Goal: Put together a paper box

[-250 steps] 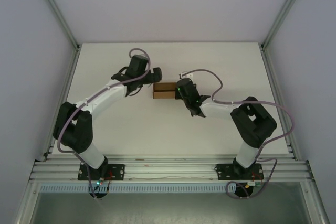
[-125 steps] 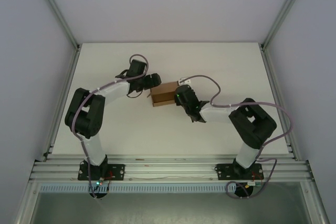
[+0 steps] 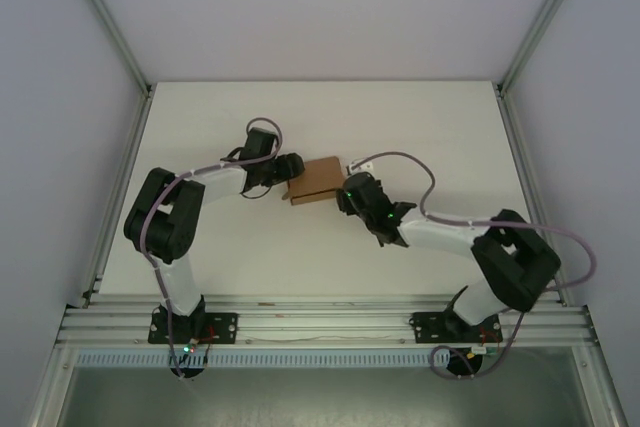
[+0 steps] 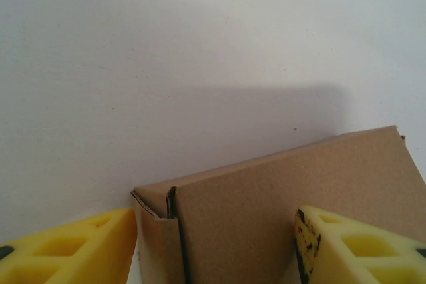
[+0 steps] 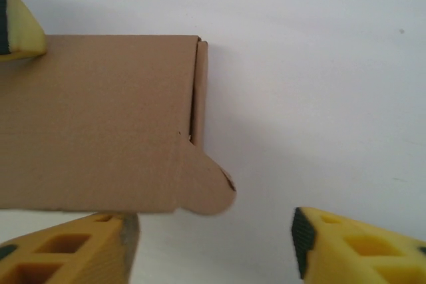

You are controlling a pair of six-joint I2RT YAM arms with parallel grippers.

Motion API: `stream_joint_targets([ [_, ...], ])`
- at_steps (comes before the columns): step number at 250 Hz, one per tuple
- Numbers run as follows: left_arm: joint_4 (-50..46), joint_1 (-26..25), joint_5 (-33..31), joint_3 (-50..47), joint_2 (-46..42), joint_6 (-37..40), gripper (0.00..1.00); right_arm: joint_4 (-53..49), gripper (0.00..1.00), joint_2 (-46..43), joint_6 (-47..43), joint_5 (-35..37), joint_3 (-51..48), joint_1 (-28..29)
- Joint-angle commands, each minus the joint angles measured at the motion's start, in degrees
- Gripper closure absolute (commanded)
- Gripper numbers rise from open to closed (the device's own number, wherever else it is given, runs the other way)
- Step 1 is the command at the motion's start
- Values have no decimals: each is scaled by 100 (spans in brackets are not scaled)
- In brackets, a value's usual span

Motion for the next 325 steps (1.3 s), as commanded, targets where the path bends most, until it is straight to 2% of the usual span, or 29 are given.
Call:
stream_joint_targets([
  [1, 329, -16, 107, -349, -32, 39, 39, -558, 29, -452, 223, 43, -269, 5],
  [34, 707, -5, 121, -610, -30, 60, 49, -604, 20, -659, 436, -86, -363, -61],
  [53, 947, -6, 184, -697, 10, 127, 51, -414, 15, -677, 698, -273, -383, -236],
  [111, 2202, 219, 955, -1045, 230, -134, 59, 315, 0, -451, 1602, -2076, -232, -1241],
  [146, 3285, 509, 1598, -1344, 393, -658, 73, 184, 0, -17, 1755, -3069, 212, -1613],
  [170, 3771, 626, 1779, -1525, 557, -845, 74, 23, 0, 335, 1832, -3448, 520, -1738],
  [181, 3873, 658, 1756, -1588, 554, -864, 77, 14, 0, 503, 1863, -3597, 621, -1768],
  [230, 4068, 765, 1804, -1680, 623, -970, 78, 78, 0, 1206, 2165, -4457, 1072, -1856],
  [250, 4250, 774, 1822, -1736, 629, -1056, 82, 241, 0, 1434, 2305, -4807, 1179, -1875],
  [278, 4343, 848, 1823, -1798, 676, -1142, 84, 245, 0, 1671, 2518, -5034, 1320, -1913],
  [304, 4769, 903, 1965, -1912, 734, -1315, 84, 441, 2, 1841, 2646, -5302, 1377, -1954],
  [325, 4761, 903, 2015, -1892, 718, -1279, 82, 545, 5, 2088, 2801, -5734, 1597, -1954],
])
